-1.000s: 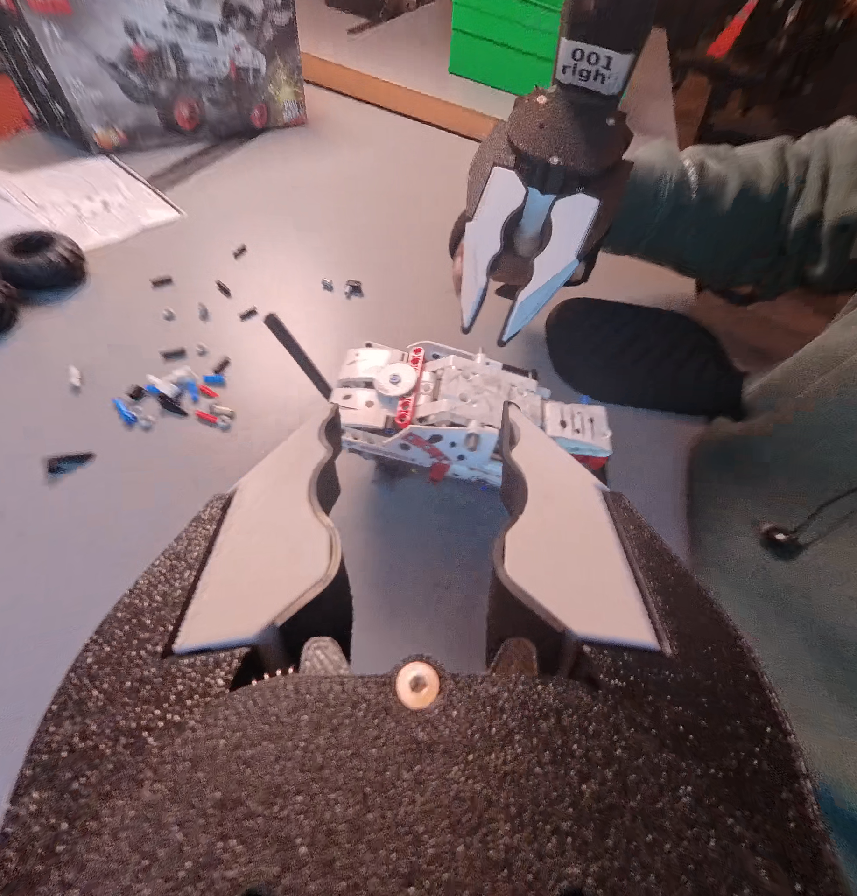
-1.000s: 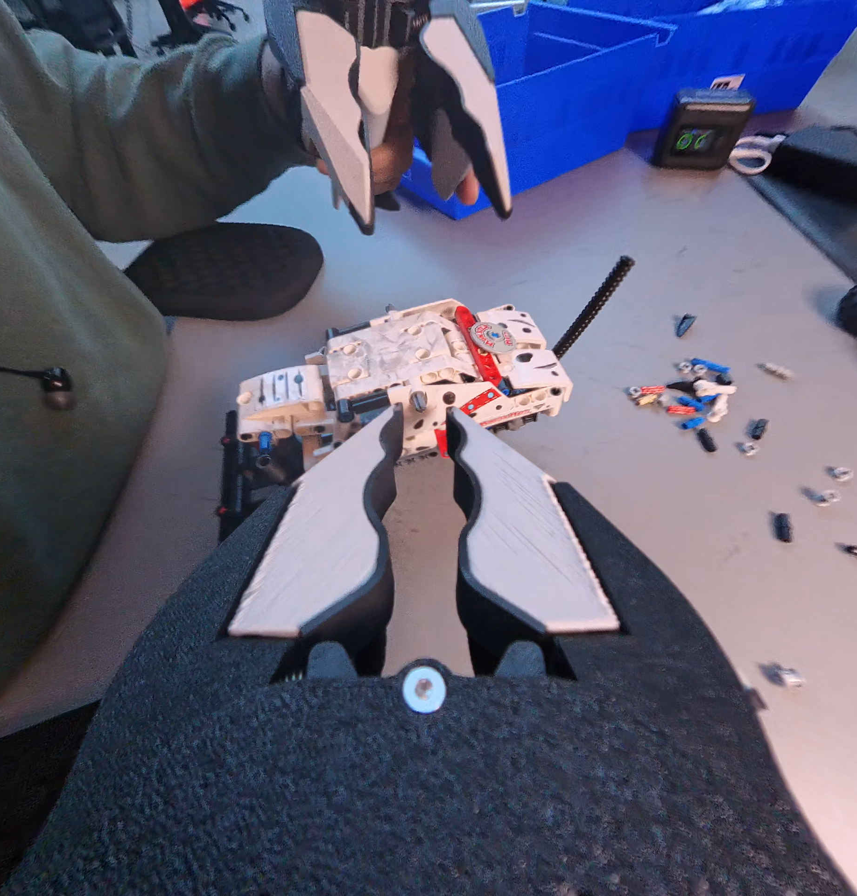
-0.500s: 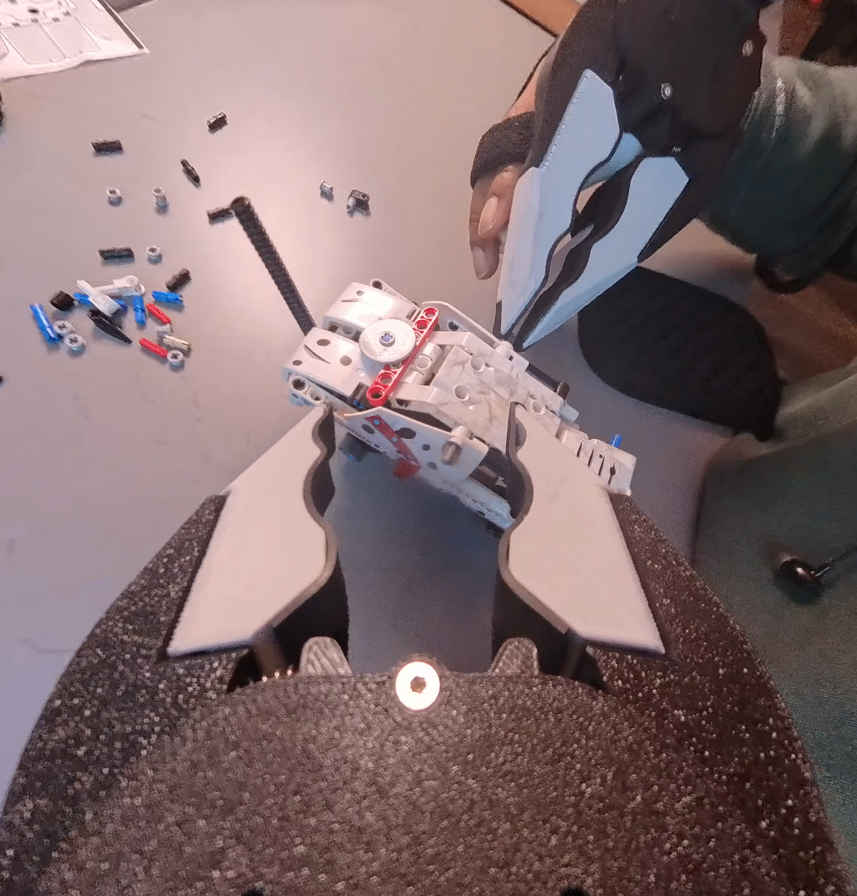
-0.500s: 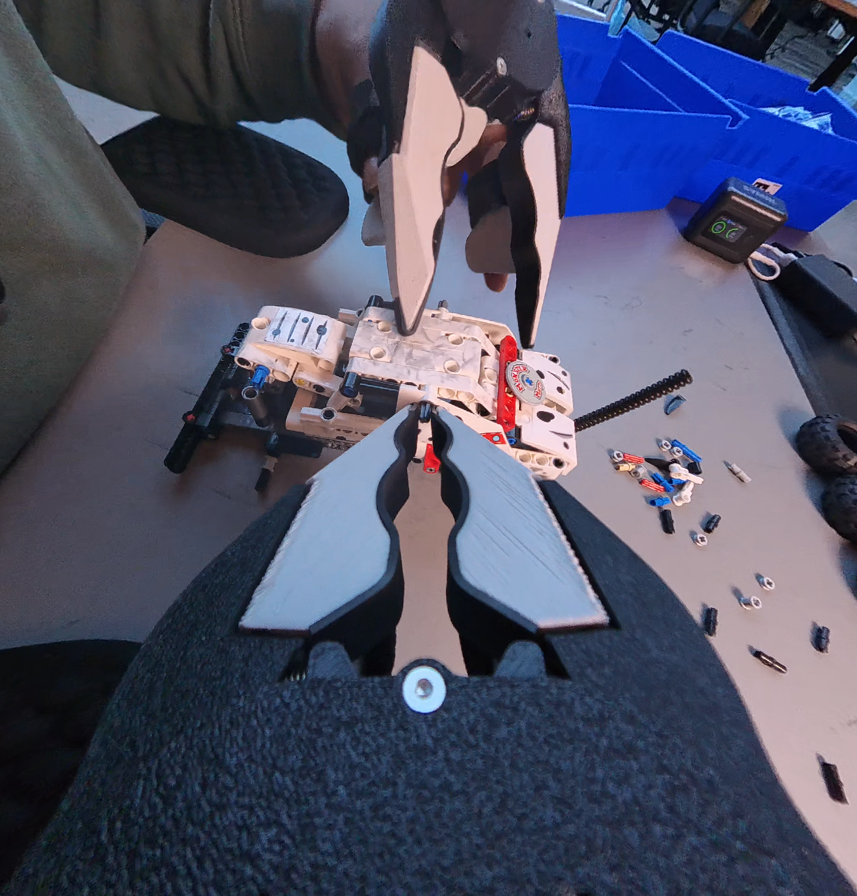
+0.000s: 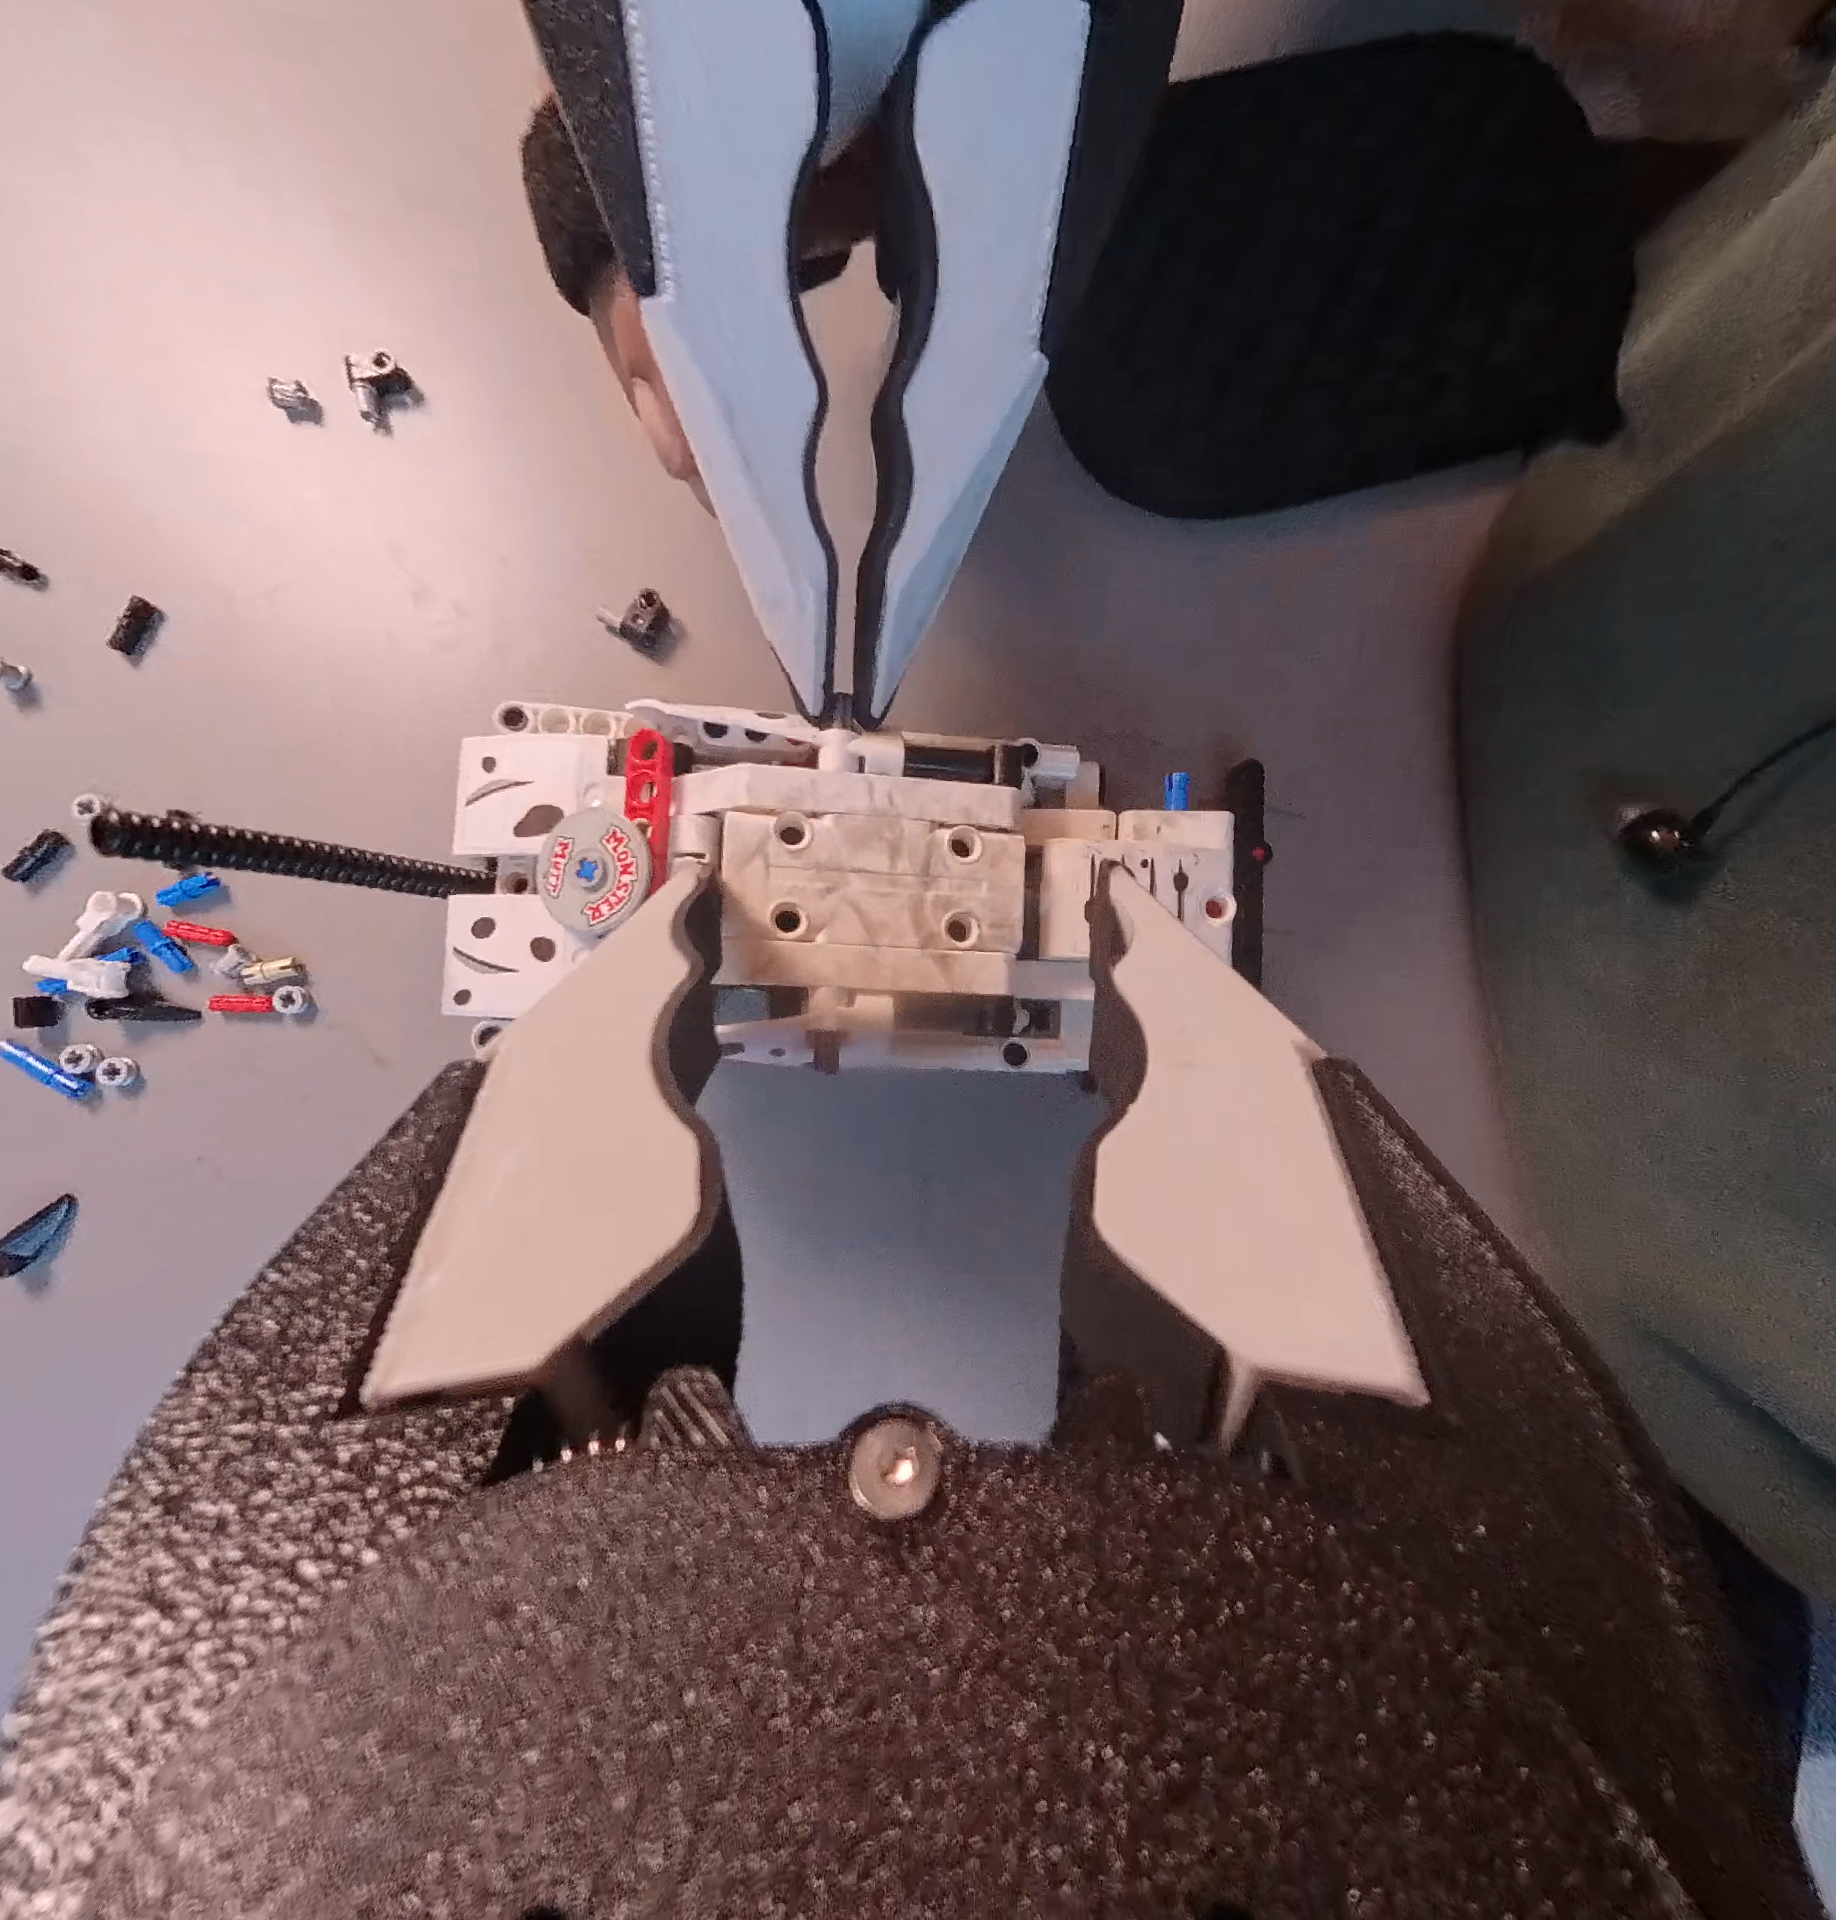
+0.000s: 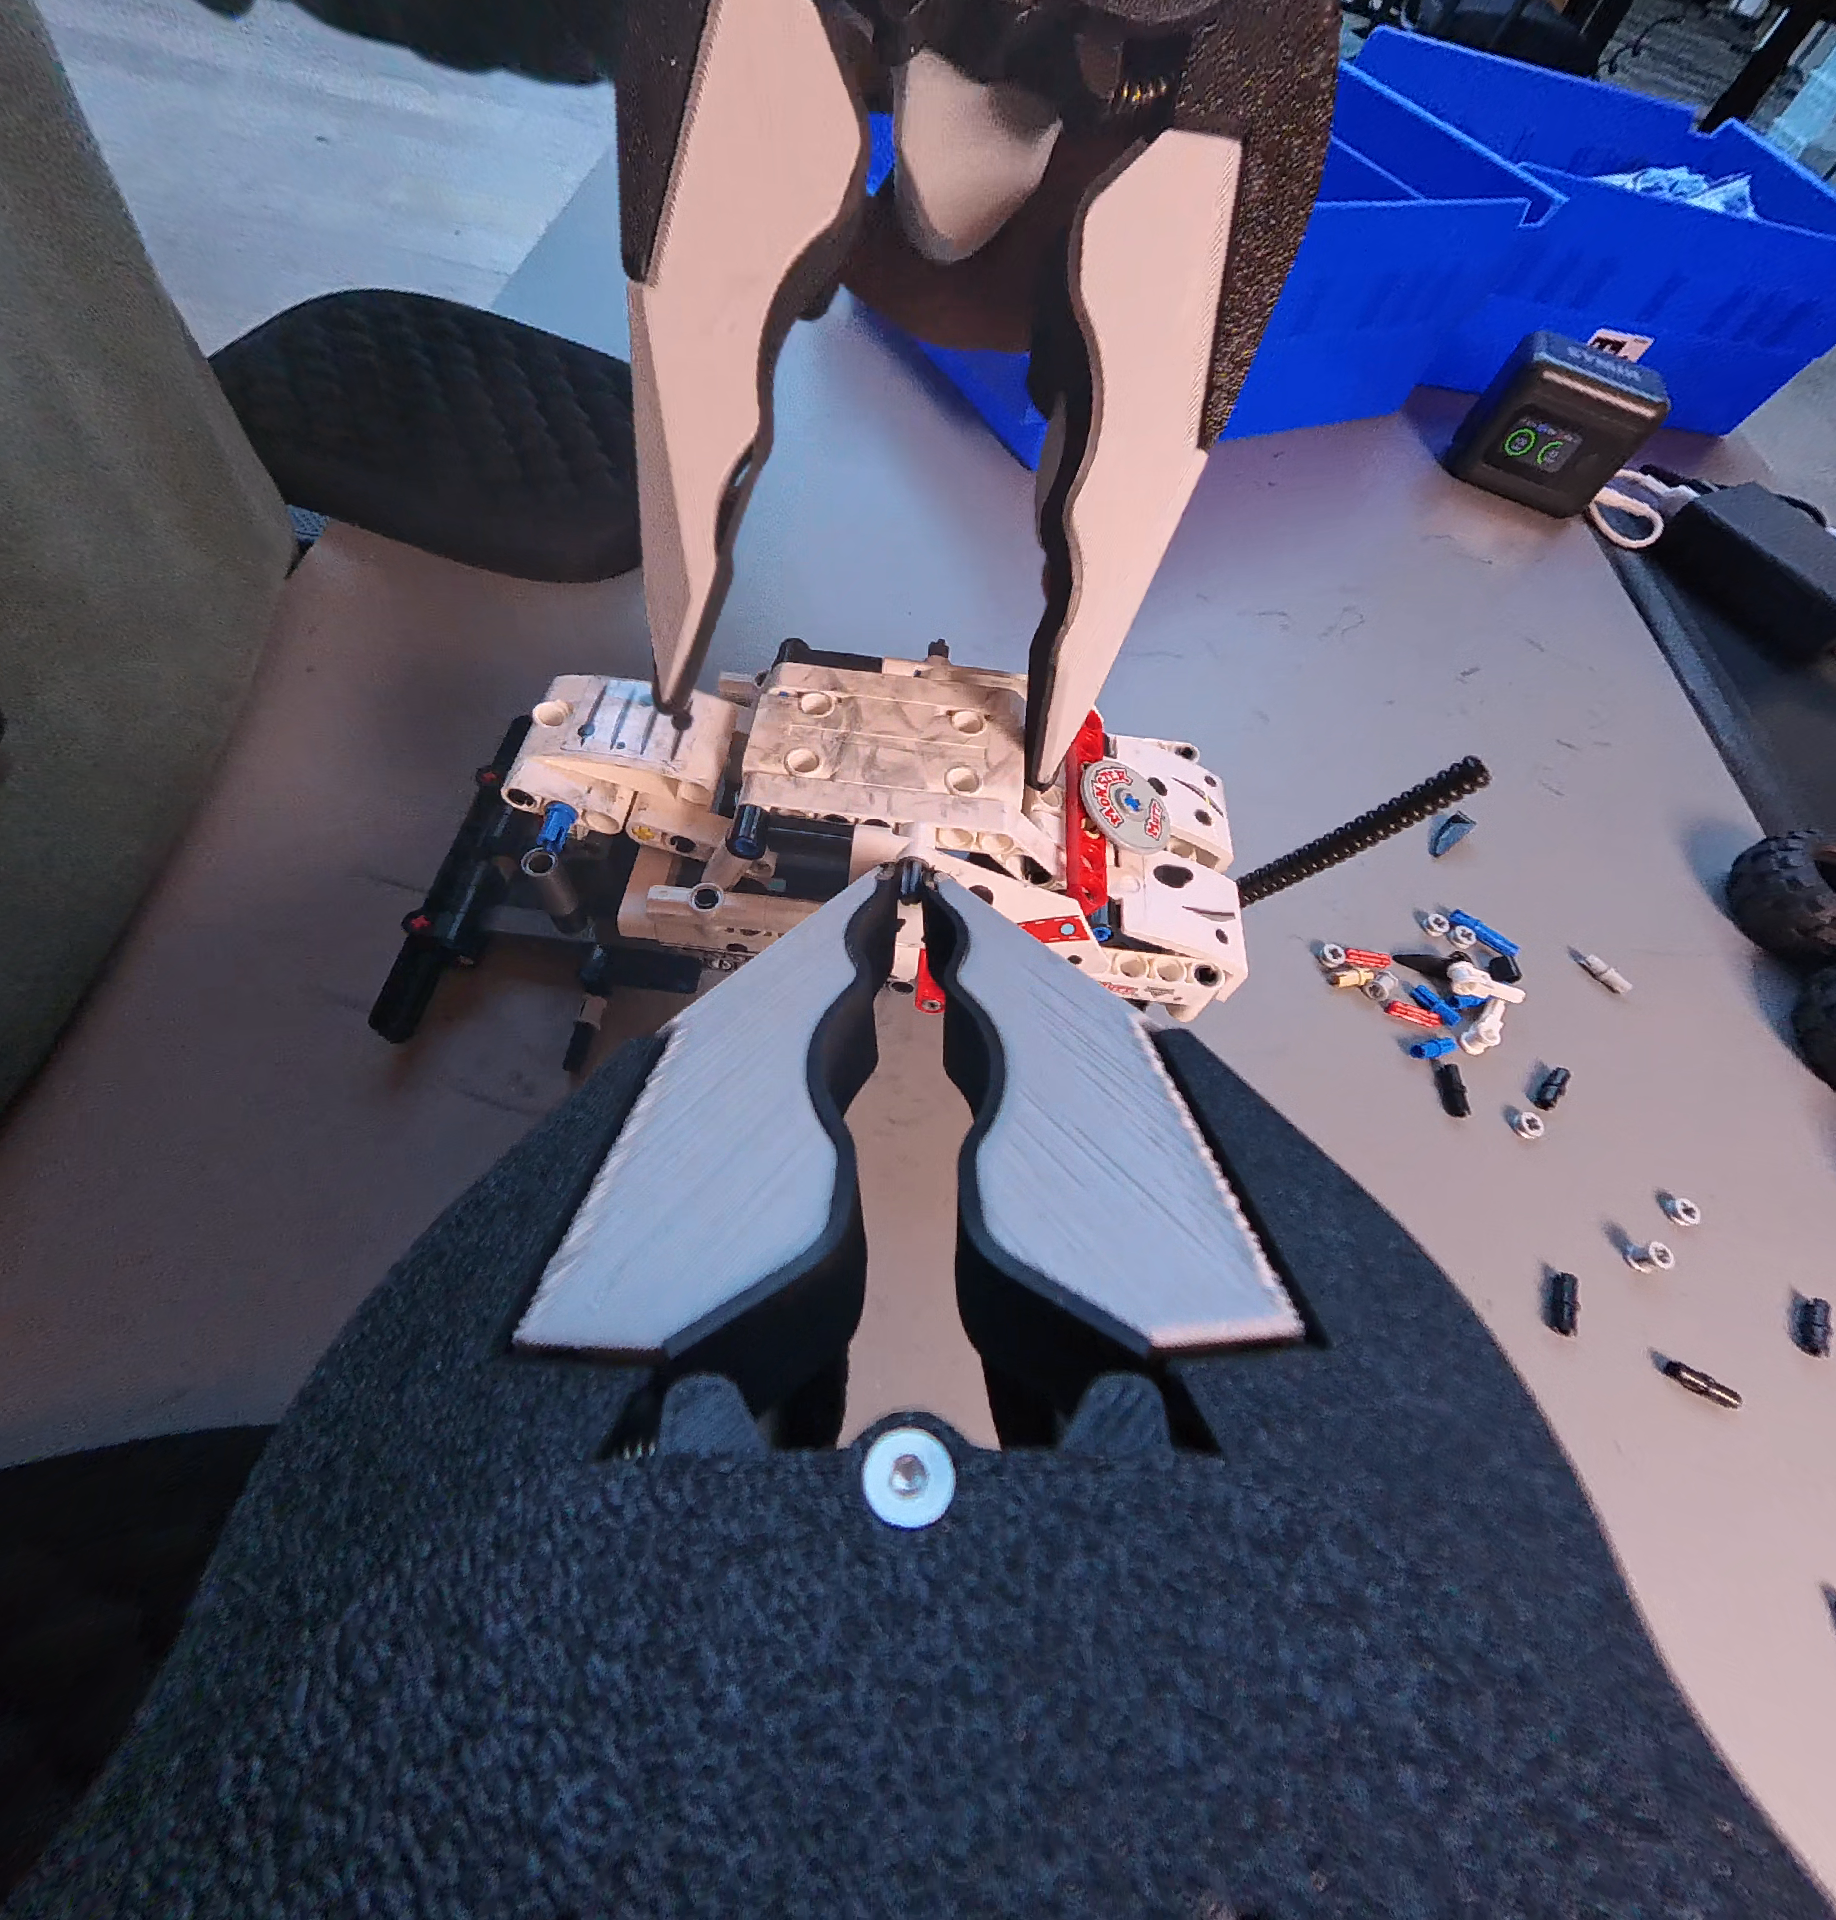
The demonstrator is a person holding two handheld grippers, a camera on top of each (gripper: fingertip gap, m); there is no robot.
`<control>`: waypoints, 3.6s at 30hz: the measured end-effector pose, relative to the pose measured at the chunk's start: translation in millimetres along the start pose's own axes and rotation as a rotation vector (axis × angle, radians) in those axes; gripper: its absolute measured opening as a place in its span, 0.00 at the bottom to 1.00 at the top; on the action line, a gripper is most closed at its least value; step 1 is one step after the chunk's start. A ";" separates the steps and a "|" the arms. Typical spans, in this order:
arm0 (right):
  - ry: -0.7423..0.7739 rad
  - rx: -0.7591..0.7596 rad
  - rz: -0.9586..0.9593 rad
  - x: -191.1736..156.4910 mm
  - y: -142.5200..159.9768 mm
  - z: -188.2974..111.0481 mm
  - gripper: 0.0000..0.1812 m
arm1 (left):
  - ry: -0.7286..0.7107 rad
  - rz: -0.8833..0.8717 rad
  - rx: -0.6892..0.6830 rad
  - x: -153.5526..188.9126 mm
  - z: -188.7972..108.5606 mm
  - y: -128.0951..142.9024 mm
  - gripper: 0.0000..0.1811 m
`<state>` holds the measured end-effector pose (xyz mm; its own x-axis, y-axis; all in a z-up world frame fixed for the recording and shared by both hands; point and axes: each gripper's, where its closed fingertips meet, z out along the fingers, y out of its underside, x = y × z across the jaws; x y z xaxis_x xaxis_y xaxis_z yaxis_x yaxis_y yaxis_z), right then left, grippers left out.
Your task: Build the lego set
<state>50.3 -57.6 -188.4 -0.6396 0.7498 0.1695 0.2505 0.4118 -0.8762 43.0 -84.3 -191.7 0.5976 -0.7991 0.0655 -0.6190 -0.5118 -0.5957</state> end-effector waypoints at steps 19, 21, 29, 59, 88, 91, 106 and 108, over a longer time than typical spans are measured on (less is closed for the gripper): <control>0.123 0.026 -0.051 2.4 -4.2 6.6 0.01 | -0.082 0.185 -0.231 -13.7 1.2 8.9 0.31; 0.146 0.057 -0.028 2.6 -4.4 6.5 0.00 | -0.081 0.189 -0.224 -14.0 0.9 9.4 0.31; 0.190 0.200 0.039 1.3 -3.4 3.8 0.00 | -0.075 0.150 -0.113 -13.7 0.8 8.4 0.31; 0.145 0.174 0.073 15.1 -7.9 14.0 0.01 | -0.107 0.084 0.029 -24.0 -4.5 10.9 0.31; 0.091 0.156 0.059 18.7 -6.4 17.1 0.01 | -0.114 0.050 0.132 -24.2 -3.1 8.7 0.31; 0.111 0.171 0.021 18.3 -7.0 17.3 0.00 | -0.118 0.053 0.124 -24.7 -2.4 8.4 0.31; 0.084 0.212 0.064 15.1 -5.3 13.2 0.00 | -0.130 0.037 0.158 -22.2 -1.6 7.5 0.31; 0.080 0.211 0.062 14.3 -5.2 12.8 0.00 | -0.130 0.036 0.160 -21.5 -1.6 7.3 0.31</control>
<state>30.5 -55.7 -187.2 -0.5661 0.8124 0.1398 0.1248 0.2521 -0.9596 24.9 -71.4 -196.3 0.6439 -0.7631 -0.0556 -0.5583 -0.4189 -0.7161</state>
